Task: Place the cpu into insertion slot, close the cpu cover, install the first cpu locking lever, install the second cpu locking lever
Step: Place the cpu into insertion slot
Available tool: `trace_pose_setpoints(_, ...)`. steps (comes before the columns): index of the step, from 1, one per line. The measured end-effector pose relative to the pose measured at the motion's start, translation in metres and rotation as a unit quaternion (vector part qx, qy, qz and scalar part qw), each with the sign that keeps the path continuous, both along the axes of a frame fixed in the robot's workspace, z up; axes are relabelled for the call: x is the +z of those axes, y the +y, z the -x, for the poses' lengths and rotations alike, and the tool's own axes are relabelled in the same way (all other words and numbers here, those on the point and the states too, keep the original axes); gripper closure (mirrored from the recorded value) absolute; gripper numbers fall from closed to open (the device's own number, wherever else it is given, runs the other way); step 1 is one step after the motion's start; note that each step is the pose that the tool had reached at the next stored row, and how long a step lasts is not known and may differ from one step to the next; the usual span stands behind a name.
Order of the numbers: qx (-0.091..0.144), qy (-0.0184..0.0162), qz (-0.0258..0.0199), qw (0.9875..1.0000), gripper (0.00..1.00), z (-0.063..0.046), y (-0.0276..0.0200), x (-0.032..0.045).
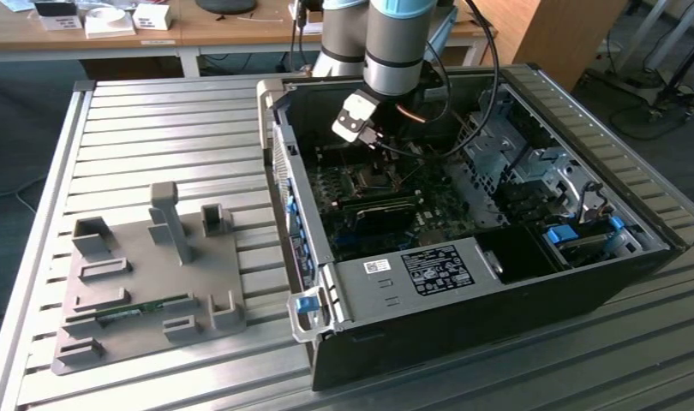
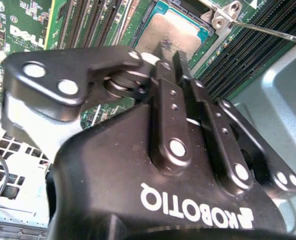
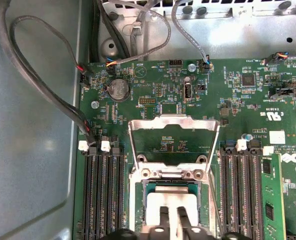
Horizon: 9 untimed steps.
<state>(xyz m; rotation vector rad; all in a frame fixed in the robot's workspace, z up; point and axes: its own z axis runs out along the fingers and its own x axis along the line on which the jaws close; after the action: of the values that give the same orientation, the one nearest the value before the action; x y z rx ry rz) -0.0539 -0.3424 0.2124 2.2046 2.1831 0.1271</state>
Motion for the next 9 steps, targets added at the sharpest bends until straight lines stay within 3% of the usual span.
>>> trace_pose_setpoints(2, 0.0, 0.0, 0.0, 1.0, 0.88, 0.0, 0.0, 0.0)
trace_pose_setpoints(9, 0.0, 0.0, 0.0, 1.0, 0.89, 0.0, 0.0, 0.0)
